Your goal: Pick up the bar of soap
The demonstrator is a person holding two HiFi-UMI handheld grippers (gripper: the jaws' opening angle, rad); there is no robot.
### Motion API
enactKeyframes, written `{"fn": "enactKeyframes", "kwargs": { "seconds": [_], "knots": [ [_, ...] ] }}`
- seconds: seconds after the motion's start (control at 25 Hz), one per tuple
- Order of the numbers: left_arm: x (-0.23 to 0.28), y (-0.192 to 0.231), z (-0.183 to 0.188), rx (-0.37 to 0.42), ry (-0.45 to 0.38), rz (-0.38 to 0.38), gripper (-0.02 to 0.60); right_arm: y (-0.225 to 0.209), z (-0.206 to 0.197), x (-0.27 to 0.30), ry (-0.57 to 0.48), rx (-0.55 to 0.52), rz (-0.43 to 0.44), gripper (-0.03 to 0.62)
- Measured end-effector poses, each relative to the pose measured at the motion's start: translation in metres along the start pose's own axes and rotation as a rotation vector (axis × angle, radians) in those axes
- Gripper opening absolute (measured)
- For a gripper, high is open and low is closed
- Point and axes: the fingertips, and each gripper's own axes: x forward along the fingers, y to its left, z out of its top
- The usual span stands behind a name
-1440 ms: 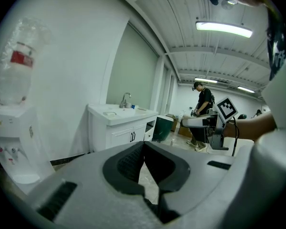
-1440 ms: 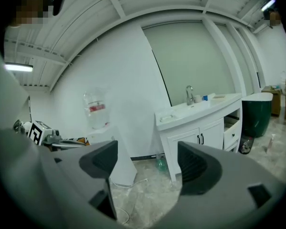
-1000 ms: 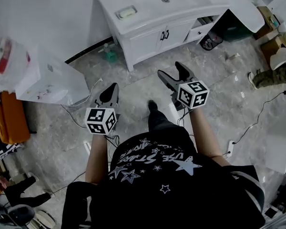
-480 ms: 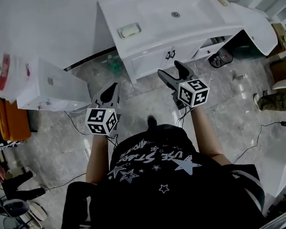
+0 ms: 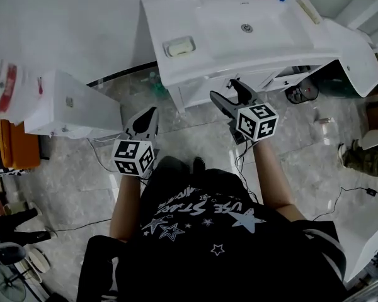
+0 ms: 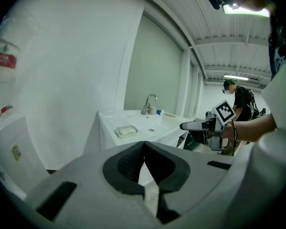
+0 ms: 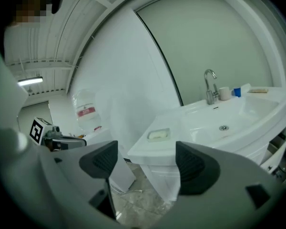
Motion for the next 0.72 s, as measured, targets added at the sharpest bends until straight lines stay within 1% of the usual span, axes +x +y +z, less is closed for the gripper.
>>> {"fn": "enactKeyframes", "kwargs": {
  "seconds": [0.2,0.32,0.44,0.56,0.72],
  "knots": [
    [-0.002,0.019,-0.006,-0.014,0.019,0.028,0.011,0.009,-0.006,0.02,0.016,0.018,0.03,0.377],
    [0.004,0.032,-0.006,-0.021,0.016,0.035,0.011,0.007,-0.006,0.036,0.034,-0.001,0.033,0.376],
    [0.018,0.046,-0.001,-0.026,0.012,0.032,0.011,0.0,0.005,0.051,0.045,-0.04,0.027,0.373],
    [0.037,0.062,0.012,-0.019,-0.001,0.029,0.011,-0.012,0.02,0.071,0.083,-0.14,0.012,0.374],
    [0.071,0.083,0.028,-0.015,-0.007,0.012,0.011,-0.029,0.035,0.104,0.176,-0.351,-0.006,0.365]
  ]
}}
